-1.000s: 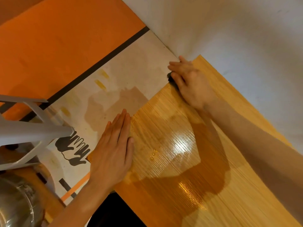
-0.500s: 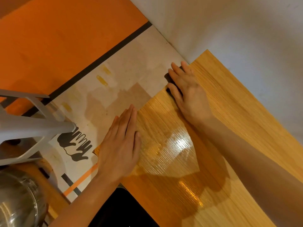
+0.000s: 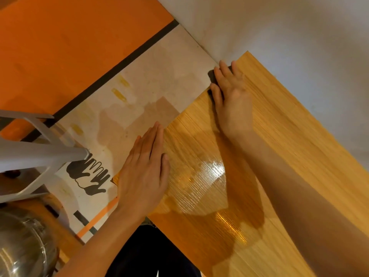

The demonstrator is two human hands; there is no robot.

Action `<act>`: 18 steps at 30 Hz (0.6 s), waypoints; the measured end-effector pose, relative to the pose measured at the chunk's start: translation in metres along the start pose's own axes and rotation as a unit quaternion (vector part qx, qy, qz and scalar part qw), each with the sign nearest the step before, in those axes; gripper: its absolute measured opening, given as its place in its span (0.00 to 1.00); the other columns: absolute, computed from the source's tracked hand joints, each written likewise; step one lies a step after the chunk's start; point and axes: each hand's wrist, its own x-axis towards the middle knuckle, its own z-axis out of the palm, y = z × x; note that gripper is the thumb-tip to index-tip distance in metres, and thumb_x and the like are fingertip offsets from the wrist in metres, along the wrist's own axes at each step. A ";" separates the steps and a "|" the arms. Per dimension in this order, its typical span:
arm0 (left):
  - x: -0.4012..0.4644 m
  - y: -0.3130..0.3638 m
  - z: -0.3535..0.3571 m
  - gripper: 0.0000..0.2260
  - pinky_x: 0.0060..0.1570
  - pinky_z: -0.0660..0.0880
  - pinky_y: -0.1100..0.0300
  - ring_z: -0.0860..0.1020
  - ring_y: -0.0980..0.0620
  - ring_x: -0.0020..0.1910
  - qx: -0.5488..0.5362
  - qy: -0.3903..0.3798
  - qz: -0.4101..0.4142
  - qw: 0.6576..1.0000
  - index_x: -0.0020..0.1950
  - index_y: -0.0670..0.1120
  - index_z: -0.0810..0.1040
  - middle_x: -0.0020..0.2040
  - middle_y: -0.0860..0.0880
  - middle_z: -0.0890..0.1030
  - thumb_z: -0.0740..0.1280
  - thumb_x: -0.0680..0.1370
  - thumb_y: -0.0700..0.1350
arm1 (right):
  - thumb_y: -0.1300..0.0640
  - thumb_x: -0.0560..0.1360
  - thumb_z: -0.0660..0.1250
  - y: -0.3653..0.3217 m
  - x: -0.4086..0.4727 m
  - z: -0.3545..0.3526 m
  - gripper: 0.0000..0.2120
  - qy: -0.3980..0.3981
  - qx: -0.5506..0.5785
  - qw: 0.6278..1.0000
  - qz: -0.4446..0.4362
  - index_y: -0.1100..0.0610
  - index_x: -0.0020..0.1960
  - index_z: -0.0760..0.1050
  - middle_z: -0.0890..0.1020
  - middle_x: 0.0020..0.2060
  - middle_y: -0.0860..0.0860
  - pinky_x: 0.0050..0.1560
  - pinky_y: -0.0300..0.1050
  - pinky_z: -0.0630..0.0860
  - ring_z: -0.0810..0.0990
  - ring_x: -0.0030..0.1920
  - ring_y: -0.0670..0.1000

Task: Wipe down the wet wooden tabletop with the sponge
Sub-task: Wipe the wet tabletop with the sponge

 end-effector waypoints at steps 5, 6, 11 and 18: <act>0.000 0.000 0.000 0.26 0.77 0.59 0.50 0.65 0.45 0.77 -0.002 -0.001 -0.004 1.000 0.82 0.40 0.56 0.81 0.43 0.61 0.51 0.85 0.48 | 0.55 0.82 0.58 -0.043 -0.095 0.011 0.21 -0.061 0.017 0.992 -0.108 0.61 0.73 0.67 0.67 0.73 0.55 0.76 0.56 0.58 0.58 0.76 0.56; 0.000 0.000 0.001 0.26 0.77 0.59 0.50 0.66 0.45 0.77 -0.002 0.000 -0.005 1.000 0.81 0.40 0.56 0.81 0.43 0.61 0.51 0.85 0.48 | 0.55 0.82 0.59 -0.037 -0.093 0.007 0.21 -0.076 0.017 0.987 -0.138 0.61 0.72 0.68 0.68 0.73 0.55 0.76 0.55 0.59 0.60 0.76 0.56; 0.000 -0.001 0.003 0.26 0.78 0.57 0.52 0.65 0.46 0.78 0.000 0.003 0.002 1.000 0.82 0.40 0.55 0.81 0.43 0.61 0.49 0.85 0.48 | 0.55 0.82 0.57 0.024 -0.015 -0.020 0.20 0.001 0.001 1.000 0.018 0.59 0.73 0.67 0.68 0.73 0.54 0.75 0.48 0.57 0.59 0.76 0.57; 0.000 -0.002 0.002 0.26 0.77 0.60 0.50 0.65 0.44 0.78 -0.003 0.007 0.006 1.000 0.82 0.40 0.55 0.81 0.43 0.60 0.48 0.85 0.49 | 0.55 0.82 0.58 -0.051 -0.104 0.007 0.21 -0.040 0.019 0.998 -0.054 0.61 0.72 0.68 0.68 0.73 0.56 0.77 0.53 0.55 0.59 0.76 0.56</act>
